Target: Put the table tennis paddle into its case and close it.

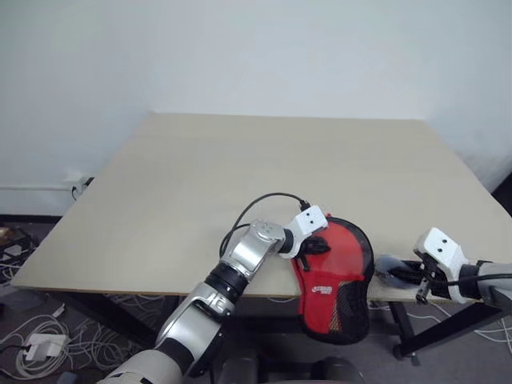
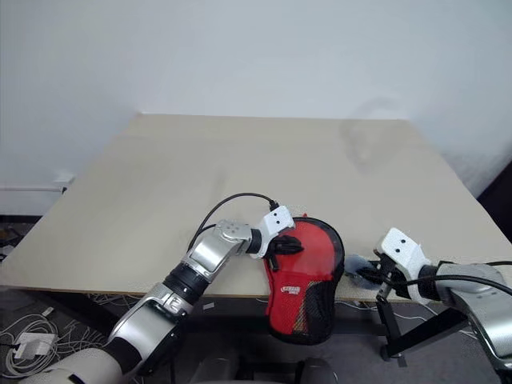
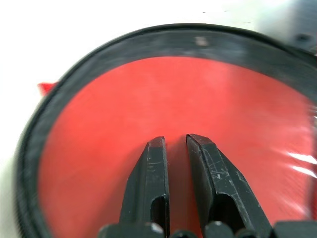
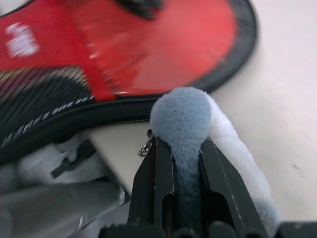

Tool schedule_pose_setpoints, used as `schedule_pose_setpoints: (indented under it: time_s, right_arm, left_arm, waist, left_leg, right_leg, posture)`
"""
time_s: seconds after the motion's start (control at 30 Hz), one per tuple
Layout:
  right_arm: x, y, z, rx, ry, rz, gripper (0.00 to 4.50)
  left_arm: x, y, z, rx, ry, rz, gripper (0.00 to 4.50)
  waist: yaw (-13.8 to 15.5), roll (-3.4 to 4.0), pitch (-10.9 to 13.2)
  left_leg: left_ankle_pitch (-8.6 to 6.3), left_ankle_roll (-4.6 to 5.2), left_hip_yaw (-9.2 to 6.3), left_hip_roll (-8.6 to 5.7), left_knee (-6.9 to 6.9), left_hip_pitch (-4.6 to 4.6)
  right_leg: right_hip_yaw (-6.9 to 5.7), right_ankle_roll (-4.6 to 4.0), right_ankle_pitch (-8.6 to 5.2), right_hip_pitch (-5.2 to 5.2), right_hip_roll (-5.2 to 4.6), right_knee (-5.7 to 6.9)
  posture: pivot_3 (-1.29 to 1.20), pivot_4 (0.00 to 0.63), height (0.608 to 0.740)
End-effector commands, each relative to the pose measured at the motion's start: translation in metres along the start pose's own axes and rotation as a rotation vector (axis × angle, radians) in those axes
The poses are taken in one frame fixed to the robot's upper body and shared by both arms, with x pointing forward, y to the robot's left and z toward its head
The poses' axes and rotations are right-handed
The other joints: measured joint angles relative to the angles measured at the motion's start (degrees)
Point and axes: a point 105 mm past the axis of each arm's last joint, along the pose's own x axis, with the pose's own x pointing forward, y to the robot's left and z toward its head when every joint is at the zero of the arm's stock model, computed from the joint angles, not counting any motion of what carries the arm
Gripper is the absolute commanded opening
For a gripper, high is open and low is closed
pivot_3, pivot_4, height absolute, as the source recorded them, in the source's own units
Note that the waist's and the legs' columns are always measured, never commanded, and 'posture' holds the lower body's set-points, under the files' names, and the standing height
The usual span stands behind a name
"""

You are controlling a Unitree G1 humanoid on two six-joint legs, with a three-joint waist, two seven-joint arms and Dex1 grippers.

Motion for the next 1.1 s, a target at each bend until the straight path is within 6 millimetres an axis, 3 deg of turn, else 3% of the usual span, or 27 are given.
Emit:
schedule_pose_setpoints:
  time_s: [0.03,0.17,0.33,0.57,0.7,0.83,0.97,1.1]
  right_arm:
    - [-0.015,0.014,0.011,-0.089,-0.007,0.082,0.04]
    - [-0.008,0.021,-0.005,-0.112,0.069,0.117,0.04]
    - [0.013,-0.008,-0.008,-0.072,0.082,-0.034,0.03]
    - [0.029,-0.009,0.013,-0.034,-0.010,-0.059,0.02]
    - [0.033,-0.007,0.013,-0.030,-0.009,-0.060,0.02]
    - [0.035,-0.006,0.012,-0.032,-0.001,-0.067,0.02]
    - [0.034,-0.005,0.011,-0.033,0.006,-0.070,0.02]
    - [0.026,-0.007,0.008,-0.018,0.007,-0.074,0.02]
  left_arm:
    - [0.000,0.003,-0.051,-0.090,0.173,0.031,0.71]
    - [0.002,0.003,-0.050,-0.089,0.170,0.029,0.71]
    - [0.005,0.001,-0.042,-0.068,0.141,0.013,0.71]
    - [0.002,-0.012,0.024,-0.087,-0.062,-0.157,0.71]
    - [0.002,-0.025,0.044,-0.049,-0.098,-0.264,0.71]
    - [0.008,-0.027,0.030,0.079,0.015,-0.271,0.71]
    - [0.015,-0.008,0.001,0.148,0.191,-0.159,0.71]
    - [0.013,-0.007,-0.009,0.179,0.232,-0.183,0.71]
  waist:
    - [0.51,0.02,0.00]
    - [1.03,0.02,0.00]
    - [0.66,-0.19,0.01]
    - [-0.96,-0.37,0.07]
    - [-2.26,-0.60,0.46]
    - [-2.67,-0.69,0.58]
    - [-2.54,-0.82,0.61]
    - [-2.61,-0.82,0.59]
  left_leg:
    - [-0.01,0.01,-0.01,-0.04,0.00,0.00]
    - [-0.07,0.12,-0.14,-0.29,0.00,0.00]
    - [-0.19,0.33,-0.18,-0.61,0.06,0.03]
    - [-0.19,0.33,-0.26,-0.54,0.11,0.09]
    - [-0.19,0.32,-0.27,-0.53,0.11,0.04]
    - [-0.23,0.26,-0.25,-0.51,0.09,0.03]
    - [-0.22,0.26,-0.25,-0.48,0.09,0.05]
    - [-0.23,0.27,-0.27,-0.49,0.10,0.07]
  right_leg:
    - [-0.02,0.03,-0.01,0.01,-0.06,0.00]
    - [-0.13,0.15,-0.09,0.10,-0.30,-0.01]
    - [-0.37,0.30,-0.16,0.25,-0.80,-0.01]
    - [-0.57,0.30,-0.15,0.34,-0.87,-0.01]
    - [-0.61,0.29,-0.13,0.24,-0.86,0.03]
    - [-0.60,0.27,-0.10,0.15,-0.80,0.08]
    - [-0.61,0.22,-0.07,0.15,-0.78,0.10]
    - [-0.63,0.23,-0.07,0.20,-0.86,0.01]
  posture:
    - [0.00,0.000,0.724]
    - [0.00,0.000,0.724]
    - [0.00,0.000,0.724]
    - [0.00,0.000,0.724]
    - [0.00,0.000,0.724]
    - [0.00,0.000,0.724]
    - [0.00,0.000,0.724]
    - [0.00,0.000,0.724]
